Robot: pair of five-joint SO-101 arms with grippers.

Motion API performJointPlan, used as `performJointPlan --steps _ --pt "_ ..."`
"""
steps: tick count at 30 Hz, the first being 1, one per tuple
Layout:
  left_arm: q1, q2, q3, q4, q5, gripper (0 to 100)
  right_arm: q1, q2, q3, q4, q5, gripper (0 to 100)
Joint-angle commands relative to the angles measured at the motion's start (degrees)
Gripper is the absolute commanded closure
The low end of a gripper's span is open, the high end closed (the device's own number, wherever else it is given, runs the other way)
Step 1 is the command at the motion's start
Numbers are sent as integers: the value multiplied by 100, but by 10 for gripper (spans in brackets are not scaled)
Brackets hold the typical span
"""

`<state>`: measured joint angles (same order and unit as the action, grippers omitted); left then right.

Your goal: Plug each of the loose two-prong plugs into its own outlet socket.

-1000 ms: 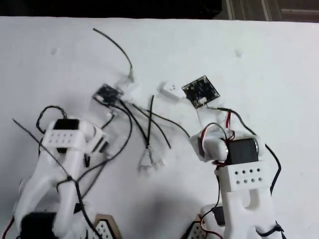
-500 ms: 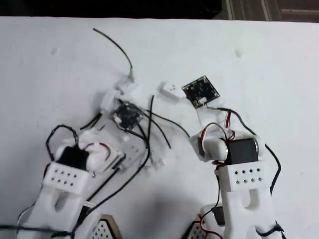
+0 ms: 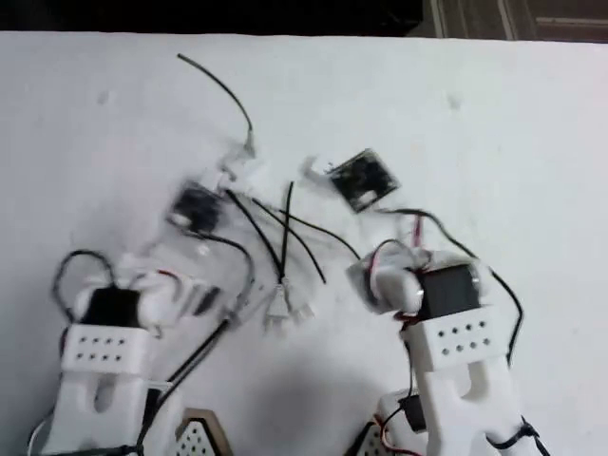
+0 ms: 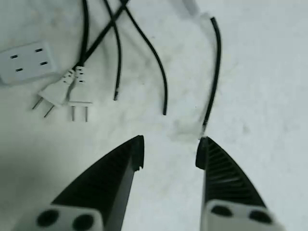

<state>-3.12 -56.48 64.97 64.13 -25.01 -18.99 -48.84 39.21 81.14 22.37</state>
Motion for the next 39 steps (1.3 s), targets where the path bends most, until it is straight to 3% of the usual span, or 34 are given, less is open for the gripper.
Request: performJointPlan --steps 1,6,13,30,37,39 --pt "-1437 -629 -123 9 35 735 -725 198 -114 40 -9 819" --pt "-2255 -1420 835 -35 35 736 -1481 1508 -589 40 -202 819" --pt "-2440 -2818 1881 9 18 736 -2299 3240 -1204 -233 -589 819" --pt "-2431 -4787 2514 897 -325 735 -2149 5182 -1292 -1218 -589 820" --pt "-2431 -4787 2514 897 -334 736 -1719 5657 -1292 -1684 -589 988" --pt "-2431 -4787 2514 897 -334 736 -1719 5613 -1266 -1640 -589 974"
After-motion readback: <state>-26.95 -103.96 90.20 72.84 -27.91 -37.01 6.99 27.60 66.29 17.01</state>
